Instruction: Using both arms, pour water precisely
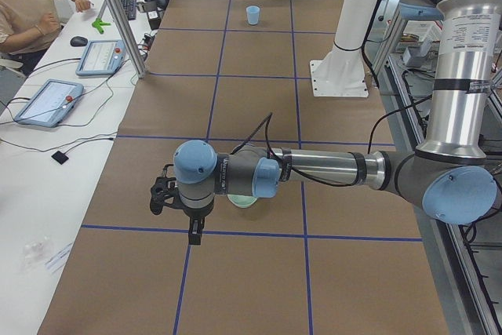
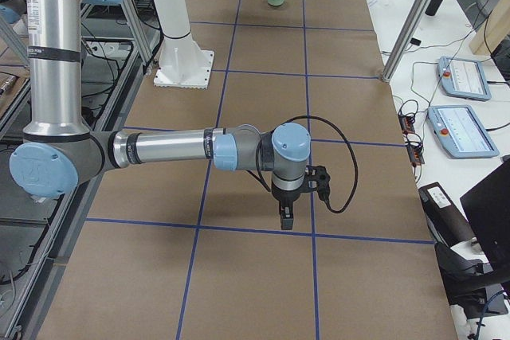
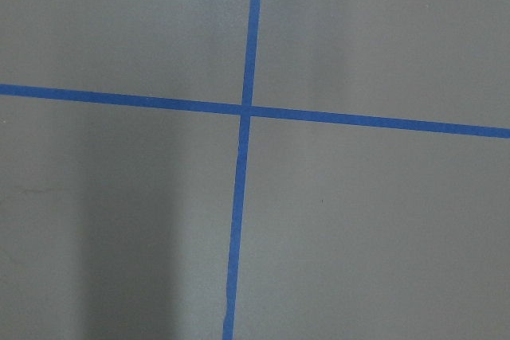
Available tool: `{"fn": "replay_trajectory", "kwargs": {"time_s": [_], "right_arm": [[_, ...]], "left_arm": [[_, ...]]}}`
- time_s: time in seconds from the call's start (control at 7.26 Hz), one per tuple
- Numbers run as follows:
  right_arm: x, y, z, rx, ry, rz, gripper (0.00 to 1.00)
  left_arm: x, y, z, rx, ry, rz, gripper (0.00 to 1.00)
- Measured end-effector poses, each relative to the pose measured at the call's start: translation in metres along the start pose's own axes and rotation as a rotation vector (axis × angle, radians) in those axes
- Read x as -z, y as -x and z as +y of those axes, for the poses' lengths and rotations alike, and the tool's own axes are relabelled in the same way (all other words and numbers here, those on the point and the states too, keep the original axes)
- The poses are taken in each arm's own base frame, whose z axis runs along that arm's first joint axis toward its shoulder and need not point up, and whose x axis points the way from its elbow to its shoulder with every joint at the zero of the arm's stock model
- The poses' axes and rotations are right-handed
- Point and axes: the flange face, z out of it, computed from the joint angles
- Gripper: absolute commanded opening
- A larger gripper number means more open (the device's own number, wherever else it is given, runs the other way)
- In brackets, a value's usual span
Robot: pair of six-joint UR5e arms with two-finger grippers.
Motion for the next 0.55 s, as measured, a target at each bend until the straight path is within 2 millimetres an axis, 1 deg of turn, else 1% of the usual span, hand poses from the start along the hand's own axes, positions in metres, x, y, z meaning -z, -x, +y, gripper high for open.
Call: {"fn": "replay_trajectory", "kwargs": {"time_s": [0.28, 0.55], "right_arm": [[0.008, 0.006, -0.008, 0.014, -0.018, 0.000, 1.00], [0.015, 0.011, -0.016, 0.015, -0.032, -0.002, 1.00]], "left_arm": [[-0.001, 0.000, 0.001, 0.002, 0.001, 0.007, 1.00], [0.003, -0.004, -0.003, -0.038, -0.038, 0.007, 1.00]]}}
